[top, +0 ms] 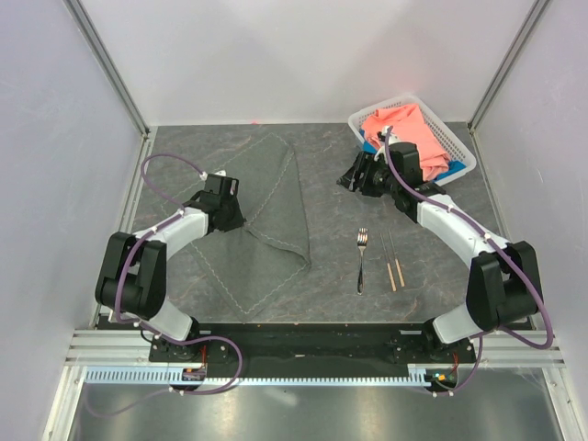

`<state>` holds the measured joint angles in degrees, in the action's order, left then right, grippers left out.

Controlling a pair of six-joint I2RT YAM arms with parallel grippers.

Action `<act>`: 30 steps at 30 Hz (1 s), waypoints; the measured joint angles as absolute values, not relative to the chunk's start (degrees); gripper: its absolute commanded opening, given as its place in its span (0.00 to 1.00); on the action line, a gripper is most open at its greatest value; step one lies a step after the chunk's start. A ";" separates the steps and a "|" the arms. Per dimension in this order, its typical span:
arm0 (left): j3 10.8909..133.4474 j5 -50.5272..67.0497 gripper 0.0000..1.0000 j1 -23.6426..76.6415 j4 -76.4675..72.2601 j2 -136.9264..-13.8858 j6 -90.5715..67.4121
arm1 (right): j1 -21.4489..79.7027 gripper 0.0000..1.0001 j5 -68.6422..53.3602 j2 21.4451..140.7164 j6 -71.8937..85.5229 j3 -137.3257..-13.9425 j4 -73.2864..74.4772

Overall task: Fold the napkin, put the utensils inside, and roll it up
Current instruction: Fold the napkin

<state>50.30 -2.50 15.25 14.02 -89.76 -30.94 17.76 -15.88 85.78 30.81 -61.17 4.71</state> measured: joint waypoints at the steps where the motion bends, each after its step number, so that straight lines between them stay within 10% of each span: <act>1: 50.30 -2.50 0.06 15.25 14.15 -89.76 -30.92 | 17.74 0.66 -15.94 85.69 30.70 -61.08 4.71; 30: 50.30 -0.95 0.21 15.25 14.44 -90.98 -30.74 | 17.45 0.67 -17.10 85.43 30.37 -60.40 4.71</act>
<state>50.30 -0.95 15.25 14.44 -90.98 -30.74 17.45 -17.10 85.43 30.37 -60.40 4.71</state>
